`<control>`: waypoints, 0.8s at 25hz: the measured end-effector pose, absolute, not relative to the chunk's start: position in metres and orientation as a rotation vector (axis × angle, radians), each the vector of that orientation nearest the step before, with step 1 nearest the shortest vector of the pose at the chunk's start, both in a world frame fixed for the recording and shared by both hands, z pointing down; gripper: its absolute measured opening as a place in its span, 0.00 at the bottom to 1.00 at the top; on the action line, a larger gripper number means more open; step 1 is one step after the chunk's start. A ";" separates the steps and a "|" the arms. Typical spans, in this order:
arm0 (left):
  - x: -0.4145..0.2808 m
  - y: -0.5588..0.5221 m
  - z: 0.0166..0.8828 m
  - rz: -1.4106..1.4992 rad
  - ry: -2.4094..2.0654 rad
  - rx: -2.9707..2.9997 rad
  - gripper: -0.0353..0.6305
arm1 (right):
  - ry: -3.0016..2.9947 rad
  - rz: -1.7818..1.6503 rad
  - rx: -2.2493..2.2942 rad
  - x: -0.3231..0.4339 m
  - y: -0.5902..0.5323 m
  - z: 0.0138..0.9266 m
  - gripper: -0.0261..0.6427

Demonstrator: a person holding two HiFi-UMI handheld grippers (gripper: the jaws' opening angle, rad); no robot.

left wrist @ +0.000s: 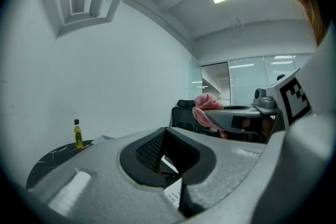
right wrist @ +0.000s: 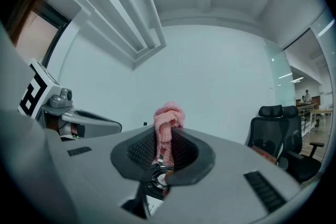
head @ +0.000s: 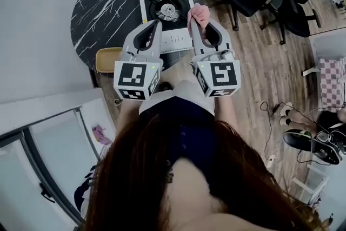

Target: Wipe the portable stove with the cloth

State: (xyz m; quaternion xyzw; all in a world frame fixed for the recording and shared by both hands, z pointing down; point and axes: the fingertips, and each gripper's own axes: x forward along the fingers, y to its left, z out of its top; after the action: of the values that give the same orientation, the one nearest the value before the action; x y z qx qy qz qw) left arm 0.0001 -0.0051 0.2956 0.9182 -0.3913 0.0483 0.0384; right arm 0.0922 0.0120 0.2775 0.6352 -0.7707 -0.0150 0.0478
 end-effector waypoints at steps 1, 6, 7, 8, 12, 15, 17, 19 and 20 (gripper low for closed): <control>-0.001 -0.007 0.297 0.145 -1.195 2.814 0.07 | -2.344 -0.046 1.935 0.091 0.012 0.279 0.13; -0.002 -0.012 0.300 0.137 -1.178 2.803 0.07 | -2.315 -0.053 1.927 0.088 0.008 0.282 0.13; -0.003 -0.014 0.302 0.141 -1.179 2.800 0.07 | -2.311 -0.055 1.925 0.088 0.007 0.282 0.13; -0.003 -0.016 0.304 0.147 -1.180 2.796 0.07 | -2.308 -0.054 1.921 0.087 0.005 0.283 0.13; -0.005 -0.026 0.305 0.154 -1.197 2.787 0.07 | -2.320 -0.046 1.891 0.084 -0.007 0.282 0.13; -0.007 -0.036 0.299 0.146 -1.214 2.788 0.07 | -2.336 -0.059 1.860 0.080 -0.019 0.281 0.13; -0.008 -0.043 0.296 0.143 -1.226 2.786 0.07 | -2.347 -0.056 1.841 0.078 -0.026 0.282 0.13; -0.009 -0.050 0.293 0.142 -1.238 2.784 0.07 | -2.359 -0.053 1.830 0.079 -0.034 0.281 0.13; -0.010 -0.055 0.293 0.140 -1.246 2.781 0.07 | -2.363 -0.055 1.826 0.080 -0.039 0.280 0.13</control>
State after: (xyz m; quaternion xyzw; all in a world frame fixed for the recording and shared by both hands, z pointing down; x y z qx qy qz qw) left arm -0.0095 -0.0552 0.2926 0.9107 -0.4080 0.0459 0.0453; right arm 0.0795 -0.0393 0.2801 0.6095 -0.7888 -0.0183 0.0771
